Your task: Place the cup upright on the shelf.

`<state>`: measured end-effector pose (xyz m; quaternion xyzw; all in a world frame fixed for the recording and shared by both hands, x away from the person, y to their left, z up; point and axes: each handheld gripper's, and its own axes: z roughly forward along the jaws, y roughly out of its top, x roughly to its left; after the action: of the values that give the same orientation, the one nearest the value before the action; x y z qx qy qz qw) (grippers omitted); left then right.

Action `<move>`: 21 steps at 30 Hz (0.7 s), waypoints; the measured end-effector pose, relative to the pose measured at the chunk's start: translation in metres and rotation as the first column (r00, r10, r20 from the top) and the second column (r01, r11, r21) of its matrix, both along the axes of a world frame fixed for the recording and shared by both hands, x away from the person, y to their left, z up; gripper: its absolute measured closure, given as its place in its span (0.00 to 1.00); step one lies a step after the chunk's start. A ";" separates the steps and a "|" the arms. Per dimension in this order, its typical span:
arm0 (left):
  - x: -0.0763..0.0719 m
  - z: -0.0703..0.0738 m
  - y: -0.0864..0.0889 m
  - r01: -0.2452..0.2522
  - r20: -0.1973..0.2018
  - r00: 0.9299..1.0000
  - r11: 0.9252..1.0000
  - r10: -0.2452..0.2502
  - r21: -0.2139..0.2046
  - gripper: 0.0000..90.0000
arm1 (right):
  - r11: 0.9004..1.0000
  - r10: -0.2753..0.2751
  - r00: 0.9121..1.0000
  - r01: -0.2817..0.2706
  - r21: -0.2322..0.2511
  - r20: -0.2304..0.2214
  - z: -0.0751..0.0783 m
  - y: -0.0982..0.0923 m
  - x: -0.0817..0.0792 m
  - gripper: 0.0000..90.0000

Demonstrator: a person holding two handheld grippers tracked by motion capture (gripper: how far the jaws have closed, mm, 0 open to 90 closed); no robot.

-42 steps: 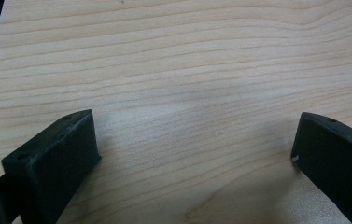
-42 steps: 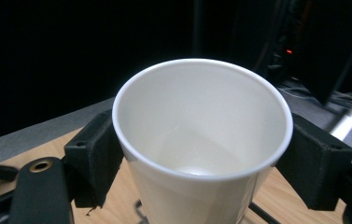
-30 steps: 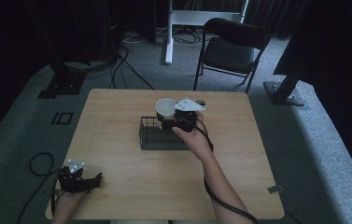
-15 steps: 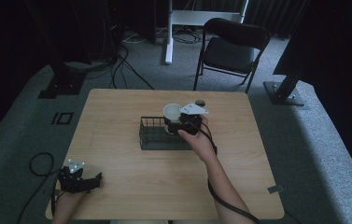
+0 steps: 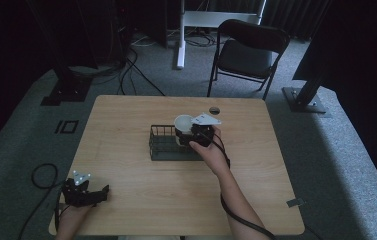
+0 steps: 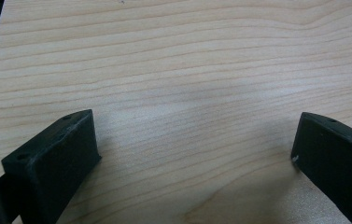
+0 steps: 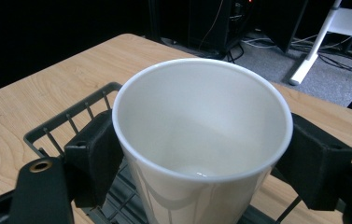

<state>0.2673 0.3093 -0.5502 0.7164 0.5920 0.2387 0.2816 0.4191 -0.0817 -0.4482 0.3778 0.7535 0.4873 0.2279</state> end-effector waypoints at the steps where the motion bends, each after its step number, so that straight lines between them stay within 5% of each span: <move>1: 0.000 0.000 0.000 0.000 0.000 1.000 1.000 0.000 -0.001 0.01 | 1.000 0.000 1.000 0.000 -0.005 0.002 -0.001 0.000 0.000 0.23; 21: 0.000 0.000 0.000 0.000 0.000 1.000 1.000 0.000 0.000 0.01 | 1.000 0.021 1.000 -0.021 -0.023 -0.002 -0.013 0.003 -0.001 0.22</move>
<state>0.2673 0.3092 -0.5502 0.7163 0.5920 0.2387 0.2818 0.4186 -0.0785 -0.4612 0.3674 0.7633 0.4808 0.2265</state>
